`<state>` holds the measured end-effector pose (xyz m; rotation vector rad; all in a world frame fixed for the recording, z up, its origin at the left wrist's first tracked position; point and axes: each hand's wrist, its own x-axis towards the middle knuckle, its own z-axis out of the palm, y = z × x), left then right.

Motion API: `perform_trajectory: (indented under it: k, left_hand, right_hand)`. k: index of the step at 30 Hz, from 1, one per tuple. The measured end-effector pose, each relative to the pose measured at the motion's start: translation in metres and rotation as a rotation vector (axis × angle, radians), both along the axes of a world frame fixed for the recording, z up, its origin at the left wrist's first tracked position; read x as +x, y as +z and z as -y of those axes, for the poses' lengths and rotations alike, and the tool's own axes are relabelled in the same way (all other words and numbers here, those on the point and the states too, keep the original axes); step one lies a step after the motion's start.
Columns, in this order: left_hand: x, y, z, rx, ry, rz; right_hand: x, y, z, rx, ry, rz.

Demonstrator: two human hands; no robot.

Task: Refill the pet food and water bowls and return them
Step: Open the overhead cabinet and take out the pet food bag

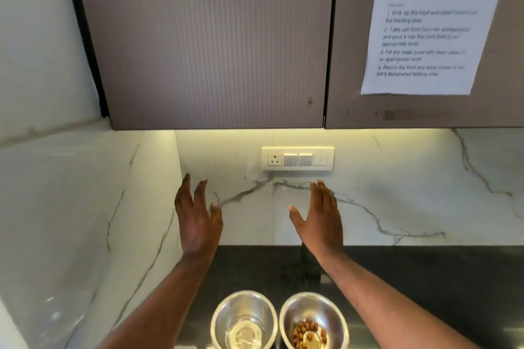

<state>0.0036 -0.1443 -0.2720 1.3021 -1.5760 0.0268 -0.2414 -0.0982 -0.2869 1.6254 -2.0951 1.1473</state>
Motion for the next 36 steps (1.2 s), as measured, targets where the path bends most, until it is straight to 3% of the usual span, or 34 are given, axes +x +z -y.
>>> perform_trajectory:
  k: [9, 12, 17, 27, 30, 36]
  left_hand:
    - [0.007, 0.106, 0.010, -0.274, 0.119, 0.213]
    - [0.010, 0.132, 0.019, -0.327, 0.139, 0.305]
    - [0.009, 0.158, 0.031, -0.256, 0.163, 0.394]
    - [0.012, 0.181, 0.032, -0.268, 0.109, 0.416]
    - [0.016, 0.181, 0.029, -0.262, 0.107, 0.441]
    - [0.023, 0.180, 0.019, -0.264, 0.061, 0.441]
  right_hand:
    - [0.017, 0.101, 0.002, -0.462, -0.002, -0.371]
    - [0.013, 0.129, 0.008, -0.478, -0.059, -0.517]
    - [0.007, 0.166, 0.021, -0.439, -0.151, -0.660]
    - [0.009, 0.190, 0.018, -0.258, -0.188, -0.699]
    - [0.011, 0.188, 0.009, -0.302, -0.230, -0.709]
    - [0.018, 0.193, -0.029, -0.362, -0.047, -0.462]
